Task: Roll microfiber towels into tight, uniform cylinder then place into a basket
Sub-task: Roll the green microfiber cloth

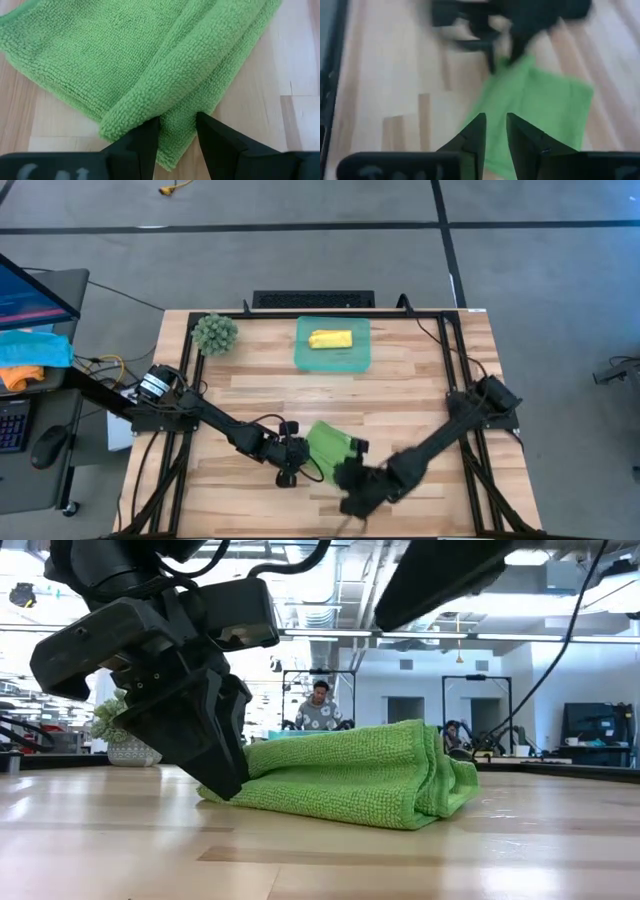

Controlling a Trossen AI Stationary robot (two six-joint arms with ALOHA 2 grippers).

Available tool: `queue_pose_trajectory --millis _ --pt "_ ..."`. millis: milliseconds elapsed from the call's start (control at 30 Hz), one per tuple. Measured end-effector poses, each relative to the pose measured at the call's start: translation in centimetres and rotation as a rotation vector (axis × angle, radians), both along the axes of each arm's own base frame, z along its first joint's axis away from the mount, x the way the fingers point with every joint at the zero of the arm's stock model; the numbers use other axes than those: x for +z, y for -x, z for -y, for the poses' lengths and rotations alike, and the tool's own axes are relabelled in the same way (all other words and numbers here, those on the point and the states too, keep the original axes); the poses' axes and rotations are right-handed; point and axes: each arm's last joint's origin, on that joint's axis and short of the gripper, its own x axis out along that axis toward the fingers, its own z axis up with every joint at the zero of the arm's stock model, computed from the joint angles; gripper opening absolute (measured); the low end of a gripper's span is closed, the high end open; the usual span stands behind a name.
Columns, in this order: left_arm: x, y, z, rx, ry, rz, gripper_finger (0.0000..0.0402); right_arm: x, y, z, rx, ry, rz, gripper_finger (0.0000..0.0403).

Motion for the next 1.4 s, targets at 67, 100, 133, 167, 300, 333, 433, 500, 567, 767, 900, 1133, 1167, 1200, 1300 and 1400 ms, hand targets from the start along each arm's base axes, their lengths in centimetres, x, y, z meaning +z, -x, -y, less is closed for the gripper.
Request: queue_pose_trajectory --millis 67,100,133,167,300,333,433,500,567,767,900,1133,1167,1200,1300,1400 --pt "0.0 0.0 0.0 0.004 0.002 -0.004 0.0127 -1.3 -0.2 -1.3 0.097 0.061 0.022 0.0097" --pt "0.0 0.0 0.0 0.003 0.004 -0.004 0.0127 -2.1 -0.2 -1.6 0.143 0.100 -0.001 0.0097" --pt "0.0 0.0 0.0 0.003 0.005 -0.003 0.0127 -2.6 -0.2 -1.8 0.177 0.131 -0.011 0.0097" --pt "-0.1 0.0 0.0 0.003 0.005 -0.005 0.0127 -3.0 -0.4 -2.2 0.202 0.140 0.006 0.0097" --pt "-0.1 0.0 0.0 0.003 0.008 -0.007 0.0127 -3.6 -0.7 -2.5 0.259 0.188 0.001 0.0097" --pt "-0.1 0.0 0.0 0.003 0.008 -0.006 0.0127 -3.7 -0.9 -2.3 0.258 0.181 -0.003 0.0097" --pt "-0.1 0.0 0.0 0.002 0.008 -0.005 0.0127 -3.6 -1.3 -1.9 0.272 0.138 -0.017 0.0098" --pt "-0.1 0.0 0.0 0.003 0.008 -0.005 0.0127 -3.6 -1.5 -1.6 0.274 0.120 -0.027 0.0097" --pt "-0.1 0.0 0.0 0.003 0.008 -0.006 0.0127 -3.7 -1.8 -1.2 0.271 0.103 -0.036 0.0097" --pt "-0.1 0.0 0.0 0.003 0.008 -0.006 0.0127 -3.7 -2.0 -0.6 0.197 0.054 -0.033 0.0097" --pt "-0.1 0.0 0.0 0.003 0.007 -0.006 0.0127 -3.8 -1.4 -0.9 0.143 0.016 -0.056 0.0098" --pt "-0.1 0.0 0.0 0.002 0.007 -0.006 0.0127 -4.0 -0.7 -1.1 0.063 -0.029 -0.082 0.0098" --pt "-0.1 0.0 0.0 0.002 0.006 -0.006 0.0127 -4.1 -0.7 -1.1 0.056 -0.034 -0.083 0.0098" --pt "-0.1 0.0 0.0 0.002 0.007 -0.006 0.0127 -4.2 -0.7 -1.1 0.046 -0.043 -0.084 0.0098" --pt "-0.1 0.0 0.0 0.005 0.008 -0.006 0.0127 -4.3 -0.9 -0.6 0.009 -0.074 -0.101 0.0098" --pt "-0.1 0.0 0.0 0.007 0.009 -0.006 0.0127 -4.5 -1.3 0.1 -0.020 -0.104 -0.115 0.0098"
